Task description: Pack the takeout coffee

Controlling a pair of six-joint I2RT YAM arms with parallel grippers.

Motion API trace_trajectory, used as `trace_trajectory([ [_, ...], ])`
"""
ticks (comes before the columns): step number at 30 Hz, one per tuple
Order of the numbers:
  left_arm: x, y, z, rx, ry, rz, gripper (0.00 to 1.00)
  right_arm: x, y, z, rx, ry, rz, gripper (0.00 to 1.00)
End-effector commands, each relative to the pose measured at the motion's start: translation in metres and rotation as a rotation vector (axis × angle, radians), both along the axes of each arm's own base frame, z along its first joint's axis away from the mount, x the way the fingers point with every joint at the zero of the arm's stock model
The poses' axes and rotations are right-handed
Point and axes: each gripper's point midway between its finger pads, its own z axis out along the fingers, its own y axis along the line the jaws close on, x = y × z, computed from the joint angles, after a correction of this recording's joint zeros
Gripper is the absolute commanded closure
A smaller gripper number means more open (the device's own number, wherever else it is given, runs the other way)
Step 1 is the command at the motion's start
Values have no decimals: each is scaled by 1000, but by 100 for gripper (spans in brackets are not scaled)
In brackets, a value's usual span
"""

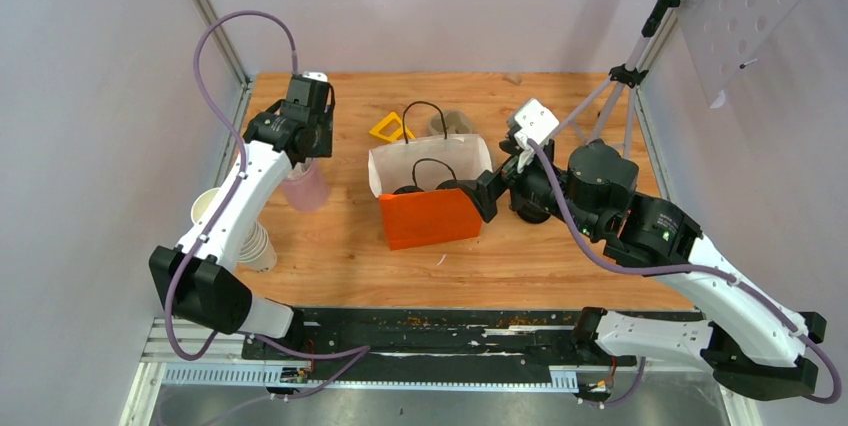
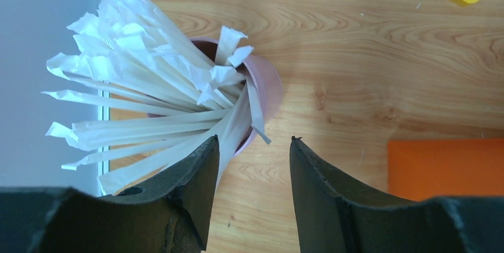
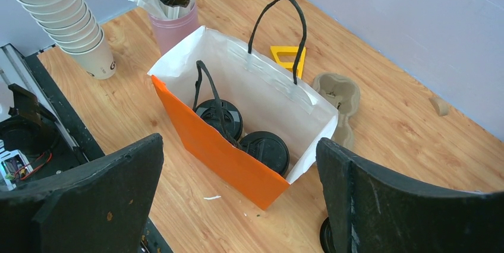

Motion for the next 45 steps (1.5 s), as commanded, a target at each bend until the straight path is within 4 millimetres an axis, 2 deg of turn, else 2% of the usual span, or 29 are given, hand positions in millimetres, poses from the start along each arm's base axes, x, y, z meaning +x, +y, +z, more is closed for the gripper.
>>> trace_trajectory([
  [1, 25, 10, 15, 18, -109, 23, 46, -1, -4, 9, 28, -22, -4, 0],
  [4, 30, 15, 12, 60, -111, 17, 49, 1, -3, 5, 12, -24, -5, 0],
  [10, 30, 9, 15, 31, -114, -12, 66, 1, -1, 2, 12, -18, 0, 0],
  [14, 24, 11, 37, 19, -158, -8, 88, 1, 0, 2, 7, -24, 3, 0],
  [18, 18, 10, 67, -15, -218, -4, 97, 1, 0, 3, -5, -30, 11, 0],
  [26, -21, 12, 121, -98, -254, 9, 96, 8, -4, 8, -36, -49, -26, 0],
  [32, -41, -1, 197, -201, -411, -88, 97, 16, -16, 28, 62, -104, -112, 0],
  [34, -50, -3, 214, -230, -452, -104, 97, 19, -21, 35, 83, -113, -148, 0],
  [37, -65, -9, 231, -285, -492, -143, 98, 23, -25, 40, 79, -131, -172, 0],
  [39, -75, -12, 234, -317, -490, -160, 98, 24, -25, 44, 72, -132, -177, 0],
  [42, -91, -31, 243, -410, -502, -255, 98, 25, -24, 46, 53, -123, -179, 0],
  [45, -104, -52, 261, -530, -549, -345, 98, 26, -22, 44, 47, -116, -181, 0],
])
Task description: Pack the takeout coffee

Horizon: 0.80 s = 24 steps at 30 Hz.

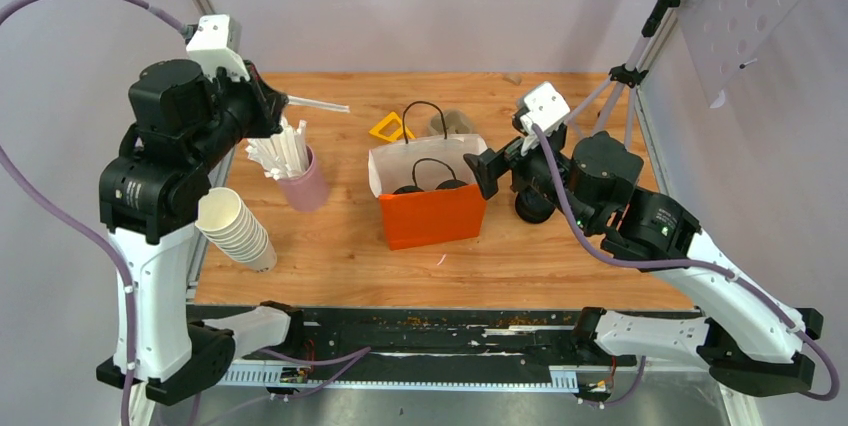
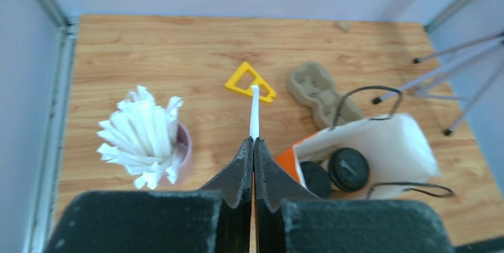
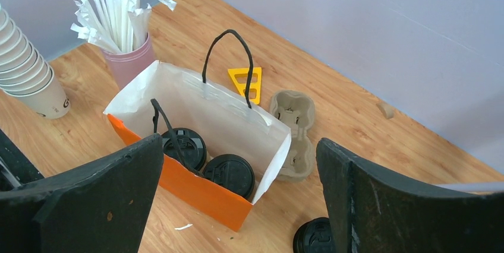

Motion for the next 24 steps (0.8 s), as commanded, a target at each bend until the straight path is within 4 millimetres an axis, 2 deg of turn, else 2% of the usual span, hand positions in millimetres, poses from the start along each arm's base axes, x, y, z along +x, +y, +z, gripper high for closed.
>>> trace_trajectory([
  [1, -23, -35, 27, -166, -68, -180, 98, 3, -7, 17, 30, -22, -35, 0],
  [4, -33, -51, 46, -273, -134, -260, 98, 4, -7, 16, 42, -12, -50, 0],
  [7, -39, -66, 56, -349, -161, -345, 98, 7, -8, 15, 42, -9, -64, 0],
  [15, -49, -98, 67, -401, -184, -553, 99, 7, -13, 18, 48, -11, -84, 0],
  [19, -48, -113, 50, -456, -158, -638, 100, 5, -19, 19, 66, -9, -97, 0],
  [22, -37, -114, 24, -434, -117, -626, 100, 4, -22, 17, 70, -6, -106, 0],
  [24, -24, -115, -1, -414, -75, -599, 100, 5, -24, 15, 71, -4, -121, 0],
])
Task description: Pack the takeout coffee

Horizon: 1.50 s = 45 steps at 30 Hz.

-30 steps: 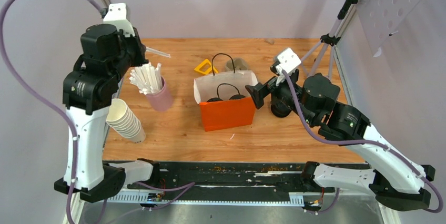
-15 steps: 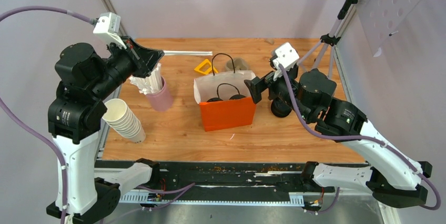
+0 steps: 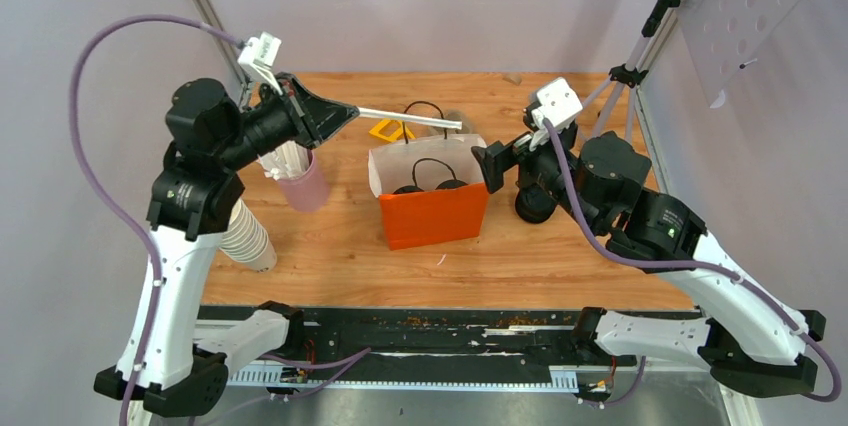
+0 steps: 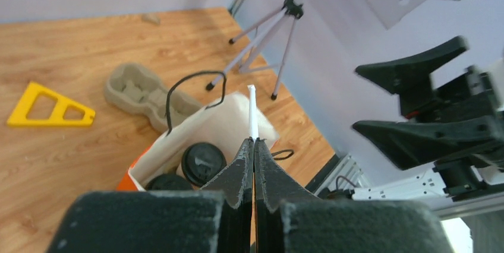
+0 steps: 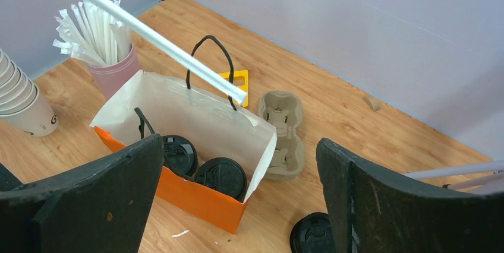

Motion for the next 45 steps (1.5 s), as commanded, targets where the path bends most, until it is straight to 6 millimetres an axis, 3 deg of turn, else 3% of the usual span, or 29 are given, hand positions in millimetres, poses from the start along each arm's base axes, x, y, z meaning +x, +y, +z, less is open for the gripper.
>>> trace_trajectory([
  [1, 15, -7, -25, 16, 2, -26, 100, -1, -15, 9, 48, -7, -52, 0],
  [9, 40, -30, -99, 32, 142, -95, 100, -2, -18, 12, 55, -10, -56, 0],
  [15, 49, -50, -131, 45, 208, -158, 91, -4, -23, 19, 62, -9, -66, 0],
  [17, 51, -49, -132, 69, 195, -153, 82, -3, -26, 19, 63, -9, -78, 0],
  [19, 55, -45, -128, 110, 176, -132, 64, -4, -26, 18, 71, -5, -79, 0],
  [20, 57, -42, -125, 131, 166, -116, 60, -4, -26, 17, 75, 1, -76, 0],
  [26, 63, -1, -116, 270, 196, 108, 51, -7, -23, 10, 67, 15, -56, 0],
  [30, 55, 46, -112, 398, 212, 322, 47, -7, -22, 9, 64, 16, -47, 0],
  [34, 44, 107, -129, 571, 300, 580, 46, -7, -17, 5, 55, 22, -32, 0],
  [38, 31, 143, -146, 678, 370, 713, 49, -9, -14, 2, 63, 33, -16, 0],
  [41, 26, 159, -164, 722, 418, 773, 52, -11, -16, -1, 68, 37, -15, 0],
  [45, 31, 165, -191, 749, 456, 792, 54, -14, -19, -1, 69, 37, -10, 0],
])
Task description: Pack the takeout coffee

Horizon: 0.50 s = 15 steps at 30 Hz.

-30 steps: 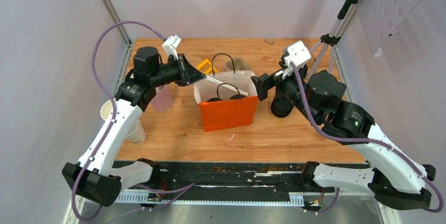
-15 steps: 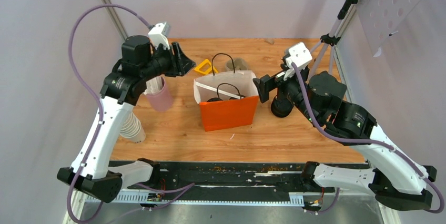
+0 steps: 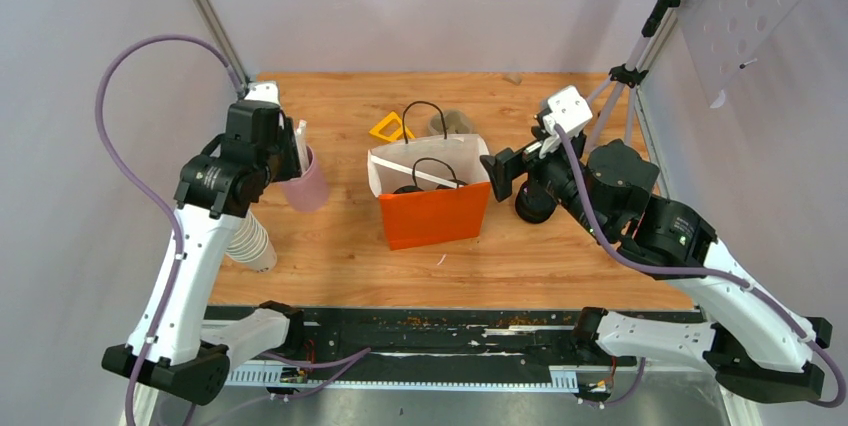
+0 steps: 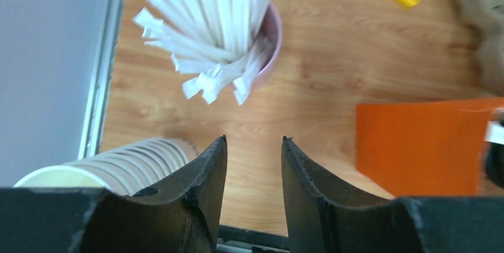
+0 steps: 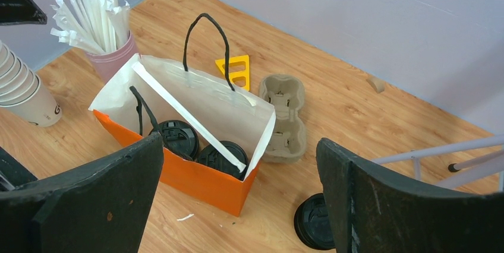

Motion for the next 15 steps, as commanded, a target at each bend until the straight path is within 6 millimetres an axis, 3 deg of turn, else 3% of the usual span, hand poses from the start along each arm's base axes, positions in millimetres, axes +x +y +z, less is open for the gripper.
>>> trace_trajectory([
  [1, 2, 24, -25, 97, 36, 78, 54, -5, -4, 9, 52, -7, 9, 0],
  [9, 33, 49, -26, 217, 33, 185, 53, -11, -11, 2, 61, 5, 8, 0],
  [15, 47, 49, -35, 236, 42, 169, 54, -14, -23, -5, 78, 29, -26, 0],
])
